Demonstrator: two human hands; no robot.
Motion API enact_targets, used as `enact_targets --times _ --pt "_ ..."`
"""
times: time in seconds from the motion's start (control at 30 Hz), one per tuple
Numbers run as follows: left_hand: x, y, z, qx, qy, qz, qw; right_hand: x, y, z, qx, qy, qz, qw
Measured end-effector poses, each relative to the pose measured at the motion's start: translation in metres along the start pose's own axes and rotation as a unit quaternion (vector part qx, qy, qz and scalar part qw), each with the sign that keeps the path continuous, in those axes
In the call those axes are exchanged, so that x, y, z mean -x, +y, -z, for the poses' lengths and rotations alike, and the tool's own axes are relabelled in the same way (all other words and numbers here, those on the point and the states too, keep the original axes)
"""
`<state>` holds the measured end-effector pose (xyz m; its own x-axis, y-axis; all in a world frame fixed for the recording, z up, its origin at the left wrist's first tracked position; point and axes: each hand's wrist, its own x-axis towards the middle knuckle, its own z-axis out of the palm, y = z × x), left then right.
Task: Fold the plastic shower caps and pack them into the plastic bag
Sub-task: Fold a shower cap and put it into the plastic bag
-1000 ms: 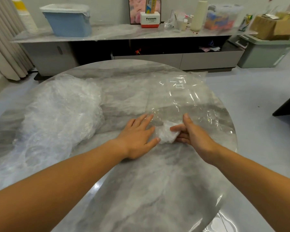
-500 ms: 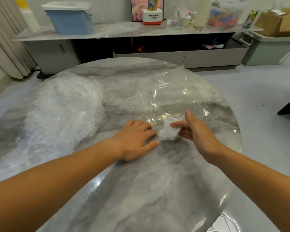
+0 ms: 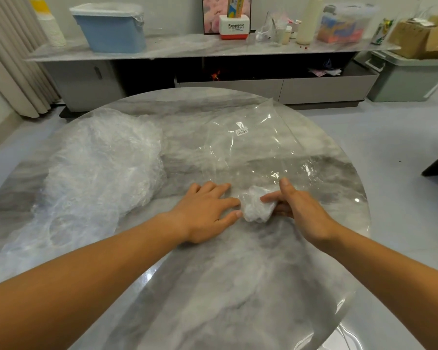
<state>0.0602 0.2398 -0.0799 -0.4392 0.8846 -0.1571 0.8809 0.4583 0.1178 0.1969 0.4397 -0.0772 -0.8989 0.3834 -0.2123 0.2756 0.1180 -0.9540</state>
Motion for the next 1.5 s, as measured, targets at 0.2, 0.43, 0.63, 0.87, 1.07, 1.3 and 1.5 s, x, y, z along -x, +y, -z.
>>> enact_targets --times 0.2,0.43,0.63,0.87,1.07,1.3,1.5 --pt "-0.003 0.006 -0.001 -0.048 0.01 0.011 0.999 0.002 -0.004 -0.001 0.002 -0.003 -0.004 1.0" --pt "0.001 -0.001 0.005 -0.022 0.04 0.011 0.999 0.002 -0.006 0.0 0.004 -0.001 -0.013 1.0" --pt "0.006 0.012 0.022 -0.006 0.068 -0.026 0.997 0.001 -0.03 -0.007 -0.041 -0.004 -0.057 0.997" --pt "0.013 0.018 0.028 0.003 0.087 -0.043 0.995 -0.01 -0.05 -0.024 -0.297 -0.002 -0.136 0.945" --pt "0.02 0.013 0.031 0.046 0.053 -0.024 0.997 -0.014 -0.05 -0.013 -0.325 0.048 -0.103 0.939" --pt "0.022 0.009 0.028 0.086 0.01 -0.034 0.996 -0.015 -0.041 -0.001 -0.328 0.034 -0.109 0.938" --pt "0.021 0.011 0.02 0.125 -0.018 -0.042 0.991 -0.014 -0.029 -0.004 -0.431 -0.003 -0.136 0.892"
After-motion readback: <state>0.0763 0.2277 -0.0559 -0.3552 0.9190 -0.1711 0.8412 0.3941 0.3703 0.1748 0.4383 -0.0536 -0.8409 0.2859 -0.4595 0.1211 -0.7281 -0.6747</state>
